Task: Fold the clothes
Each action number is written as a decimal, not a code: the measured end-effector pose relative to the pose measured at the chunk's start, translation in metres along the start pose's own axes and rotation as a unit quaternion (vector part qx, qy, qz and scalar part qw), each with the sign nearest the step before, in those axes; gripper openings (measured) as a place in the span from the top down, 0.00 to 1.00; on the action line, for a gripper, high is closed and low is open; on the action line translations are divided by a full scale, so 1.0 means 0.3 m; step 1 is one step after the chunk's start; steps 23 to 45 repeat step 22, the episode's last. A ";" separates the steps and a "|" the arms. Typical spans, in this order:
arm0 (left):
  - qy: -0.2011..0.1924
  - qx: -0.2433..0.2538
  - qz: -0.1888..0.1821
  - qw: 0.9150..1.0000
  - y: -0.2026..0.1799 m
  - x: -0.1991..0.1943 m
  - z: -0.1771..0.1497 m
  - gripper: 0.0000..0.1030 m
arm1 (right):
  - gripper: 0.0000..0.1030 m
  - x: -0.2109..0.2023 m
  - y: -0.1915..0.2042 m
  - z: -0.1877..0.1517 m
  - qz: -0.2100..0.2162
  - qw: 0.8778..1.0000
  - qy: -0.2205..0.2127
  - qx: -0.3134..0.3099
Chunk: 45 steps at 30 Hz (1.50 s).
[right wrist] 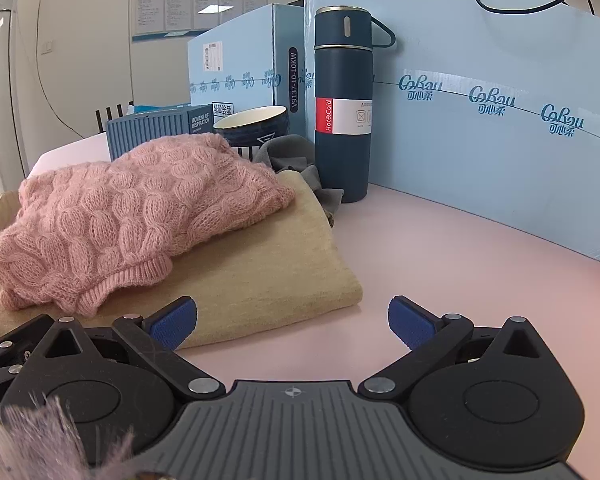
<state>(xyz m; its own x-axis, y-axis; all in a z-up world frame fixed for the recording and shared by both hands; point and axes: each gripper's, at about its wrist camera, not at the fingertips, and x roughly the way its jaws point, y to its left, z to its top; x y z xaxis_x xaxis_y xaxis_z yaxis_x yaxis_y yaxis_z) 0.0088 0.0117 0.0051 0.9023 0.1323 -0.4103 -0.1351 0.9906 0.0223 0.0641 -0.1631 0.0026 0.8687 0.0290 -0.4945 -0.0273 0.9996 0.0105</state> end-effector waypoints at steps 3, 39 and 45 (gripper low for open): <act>-0.008 0.000 0.005 1.000 -0.001 -0.008 -0.002 0.09 | 0.00 0.002 0.000 0.001 0.001 1.000 0.002 -0.001; -0.033 0.003 0.014 0.999 -0.001 -0.031 -0.001 0.09 | 0.00 0.004 -0.002 -0.002 0.006 1.000 0.006 -0.001; -0.033 0.003 0.014 0.999 -0.001 -0.031 -0.001 0.09 | 0.00 0.004 -0.002 -0.002 0.006 1.000 0.006 -0.001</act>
